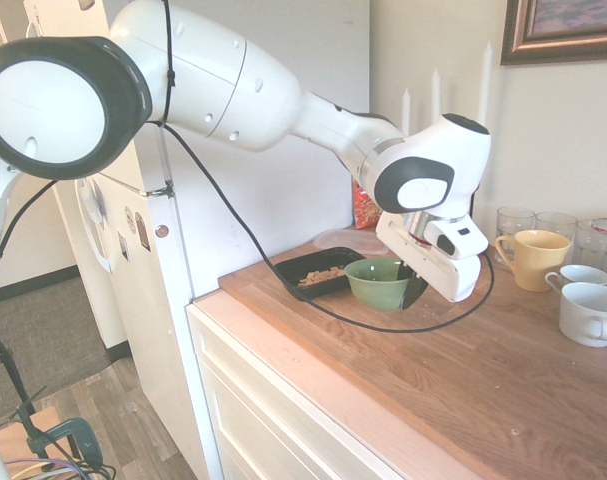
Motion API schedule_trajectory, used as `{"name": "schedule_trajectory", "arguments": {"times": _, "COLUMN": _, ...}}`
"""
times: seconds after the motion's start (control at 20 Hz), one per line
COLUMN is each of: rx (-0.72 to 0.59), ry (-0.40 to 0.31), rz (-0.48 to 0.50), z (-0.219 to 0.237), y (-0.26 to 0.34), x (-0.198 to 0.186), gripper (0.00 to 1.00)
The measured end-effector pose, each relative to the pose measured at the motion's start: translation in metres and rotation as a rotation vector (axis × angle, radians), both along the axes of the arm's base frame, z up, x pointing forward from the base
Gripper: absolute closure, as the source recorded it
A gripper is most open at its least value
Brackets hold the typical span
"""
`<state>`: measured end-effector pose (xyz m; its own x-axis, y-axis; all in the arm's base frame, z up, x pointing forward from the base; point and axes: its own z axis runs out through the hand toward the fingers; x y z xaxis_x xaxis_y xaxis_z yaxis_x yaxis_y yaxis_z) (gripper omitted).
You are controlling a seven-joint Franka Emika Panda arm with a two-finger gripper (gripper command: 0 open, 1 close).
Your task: Pour the cereal into the box
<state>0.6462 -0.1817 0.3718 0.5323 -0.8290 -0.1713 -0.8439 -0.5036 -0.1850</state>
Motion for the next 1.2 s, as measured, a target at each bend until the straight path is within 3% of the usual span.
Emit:
{"name": "schedule_trajectory", "arguments": {"times": 0.6, "rx": 0.011, "ry": -0.023, "rz": -0.055, "z": -0.038, "y": -0.044, "x": 0.007, "gripper": 1.0}}
{"name": "schedule_trajectory", "arguments": {"times": 0.65, "rx": 0.017, "ry": -0.026, "rz": -0.057, "z": -0.04, "y": -0.047, "x": 0.007, "gripper": 0.0}}
{"name": "schedule_trajectory", "arguments": {"times": 1.2, "rx": 0.054, "ry": -0.035, "rz": -0.114, "z": -0.058, "y": -0.08, "x": 0.007, "gripper": 0.0}}
